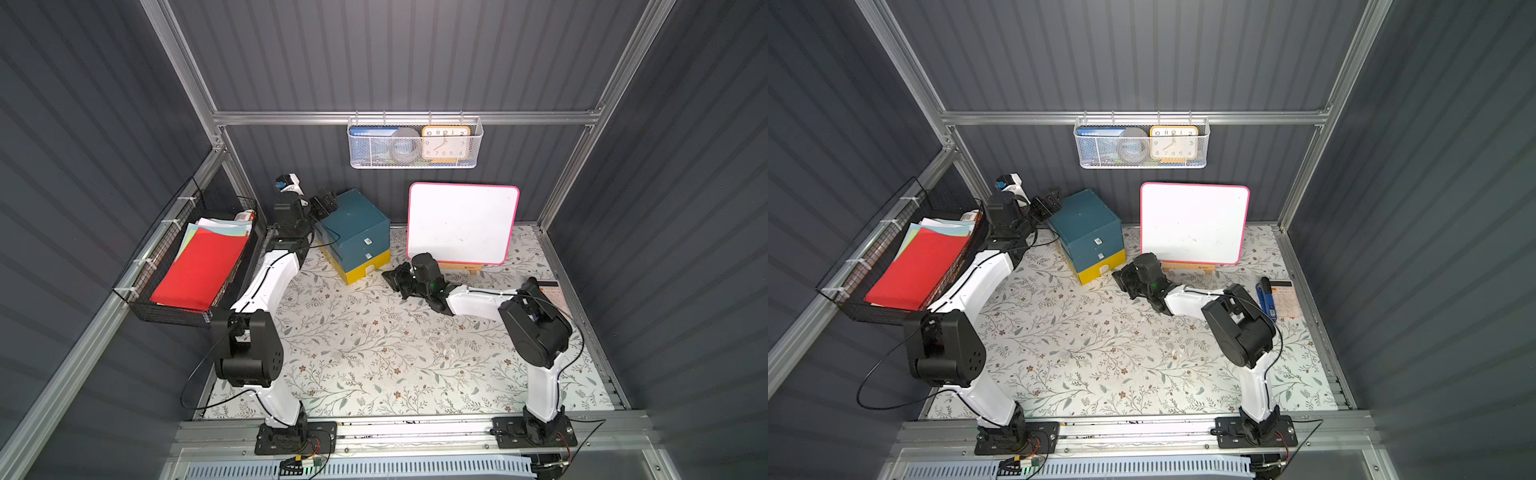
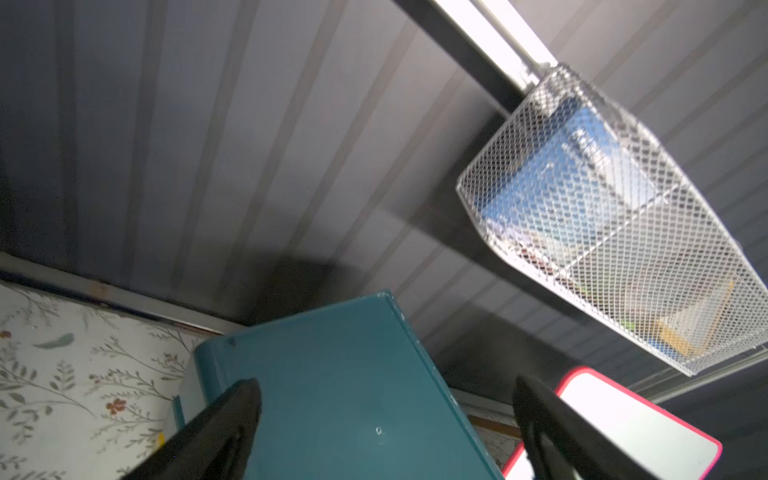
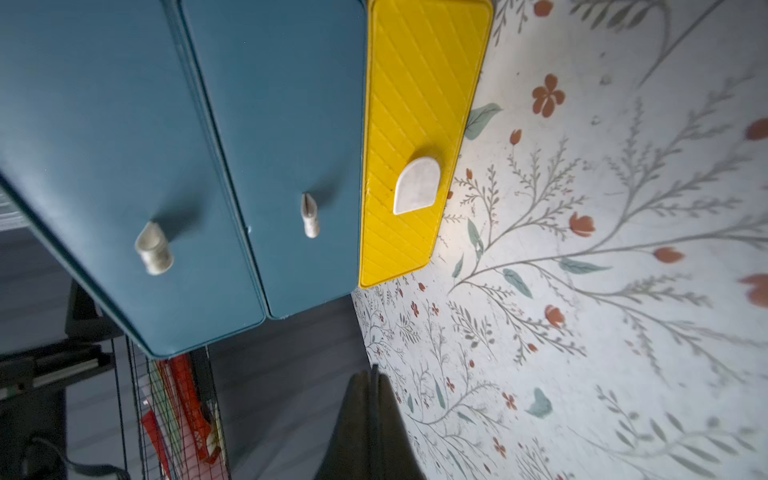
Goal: Please place the pencils in the drawer according to their color
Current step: Reset both arms
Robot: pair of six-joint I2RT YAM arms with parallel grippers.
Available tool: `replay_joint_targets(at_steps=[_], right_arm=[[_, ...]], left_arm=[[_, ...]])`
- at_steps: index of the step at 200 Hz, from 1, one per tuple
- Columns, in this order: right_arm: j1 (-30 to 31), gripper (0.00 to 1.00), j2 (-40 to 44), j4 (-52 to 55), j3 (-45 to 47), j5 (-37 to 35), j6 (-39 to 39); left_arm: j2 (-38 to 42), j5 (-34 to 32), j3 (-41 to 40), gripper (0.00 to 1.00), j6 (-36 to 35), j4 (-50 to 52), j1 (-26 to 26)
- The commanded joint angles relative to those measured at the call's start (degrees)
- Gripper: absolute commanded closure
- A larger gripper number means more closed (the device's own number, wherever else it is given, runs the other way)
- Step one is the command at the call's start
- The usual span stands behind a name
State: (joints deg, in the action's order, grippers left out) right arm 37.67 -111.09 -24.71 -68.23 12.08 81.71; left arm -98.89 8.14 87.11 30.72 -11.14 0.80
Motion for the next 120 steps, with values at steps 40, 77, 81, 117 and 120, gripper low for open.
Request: replay_joint_targets(at_steps=[40,77,81,117,120], right_arm=[[-5.25,0.74,19.47,25.23,4.07,-2.23,-24.95],[-8.56,0.57,32.06,34.53,9.24,-11.55,-36.83],[-8.85,0.55,33.46,34.74,10.02,-12.68,-38.19],[-12.28,0.31,44.13,40.05,13.07,-19.77,-45.61],[-12.46,0.28,44.72,40.39,13.18,-20.37,-46.10]], left_arm=[[10.60,-4.51,1.57,0.00,-8.79,3.23,1.02],[15.42,-7.76,-2.03,0.00,-11.96,3.51,6.01],[15.94,-8.22,-2.59,0.00,-12.14,3.30,6.47],[22.90,-13.81,-14.04,0.00,-13.20,-3.67,9.58],[23.72,-14.44,-15.30,0.00,-13.30,-4.82,9.70]])
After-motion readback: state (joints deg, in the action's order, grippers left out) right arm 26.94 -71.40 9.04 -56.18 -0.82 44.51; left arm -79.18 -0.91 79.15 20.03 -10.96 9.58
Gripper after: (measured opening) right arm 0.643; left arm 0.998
